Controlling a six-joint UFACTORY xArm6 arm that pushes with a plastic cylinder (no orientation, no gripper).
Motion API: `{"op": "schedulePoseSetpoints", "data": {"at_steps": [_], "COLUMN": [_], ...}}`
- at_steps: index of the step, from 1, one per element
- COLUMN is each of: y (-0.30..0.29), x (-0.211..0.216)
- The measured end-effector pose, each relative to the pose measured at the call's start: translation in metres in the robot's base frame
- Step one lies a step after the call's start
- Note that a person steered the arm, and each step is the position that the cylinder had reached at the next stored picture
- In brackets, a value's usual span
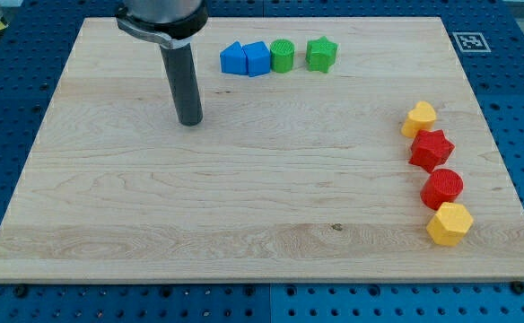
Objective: Move the red blocks diagonally to the bottom left of the yellow heart
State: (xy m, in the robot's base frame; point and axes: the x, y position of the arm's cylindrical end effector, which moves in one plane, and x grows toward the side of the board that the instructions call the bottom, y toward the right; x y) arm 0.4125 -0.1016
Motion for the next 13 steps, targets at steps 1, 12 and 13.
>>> {"op": "schedulePoseSetpoints", "data": {"at_steps": [1,12,13], "y": [0.000,0.273,0.333], "x": [0.000,-0.056,-0.042]}}
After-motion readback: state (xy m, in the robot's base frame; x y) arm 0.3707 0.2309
